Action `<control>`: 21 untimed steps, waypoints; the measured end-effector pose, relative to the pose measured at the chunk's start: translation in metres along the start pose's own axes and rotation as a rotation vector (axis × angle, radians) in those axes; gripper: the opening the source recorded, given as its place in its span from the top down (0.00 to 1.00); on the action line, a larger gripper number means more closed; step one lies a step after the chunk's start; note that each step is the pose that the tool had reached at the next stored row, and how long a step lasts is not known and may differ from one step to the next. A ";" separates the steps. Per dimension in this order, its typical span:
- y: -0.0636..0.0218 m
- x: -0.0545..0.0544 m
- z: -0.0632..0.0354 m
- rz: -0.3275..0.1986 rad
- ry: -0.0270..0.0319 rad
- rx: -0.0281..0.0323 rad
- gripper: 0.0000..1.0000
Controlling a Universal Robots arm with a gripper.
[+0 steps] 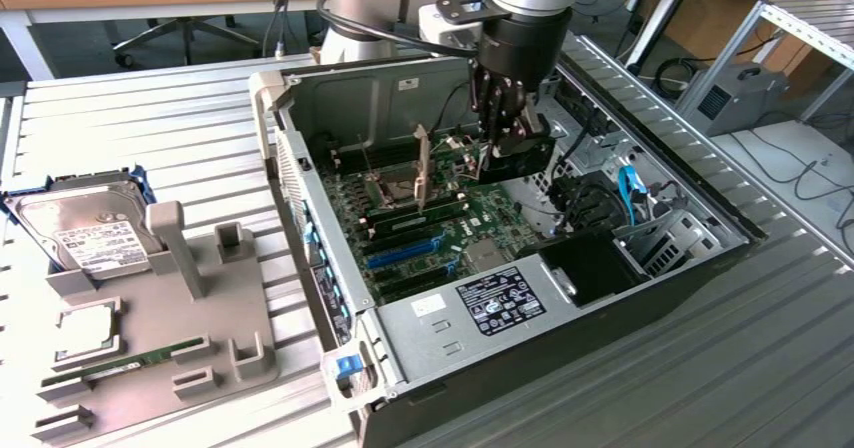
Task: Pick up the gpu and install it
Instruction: 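Insert the gpu into the slot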
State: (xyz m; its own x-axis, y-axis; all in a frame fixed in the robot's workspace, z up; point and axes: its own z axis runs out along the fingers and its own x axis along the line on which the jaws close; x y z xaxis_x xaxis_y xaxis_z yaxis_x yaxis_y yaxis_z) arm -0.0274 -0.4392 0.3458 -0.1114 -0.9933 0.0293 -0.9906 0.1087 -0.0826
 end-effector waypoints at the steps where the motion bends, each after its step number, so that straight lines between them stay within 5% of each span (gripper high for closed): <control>1: 0.0000 0.000 0.0000 -0.003 -0.0002 0.0001 0.73; 21: 0.0000 0.000 0.0000 -0.057 -0.0047 0.0017 0.73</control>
State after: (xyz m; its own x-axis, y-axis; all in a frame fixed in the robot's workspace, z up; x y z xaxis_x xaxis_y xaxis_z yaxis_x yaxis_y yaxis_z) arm -0.0274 -0.4392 0.3458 -0.0546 -0.9981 0.0293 -0.9952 0.0520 -0.0826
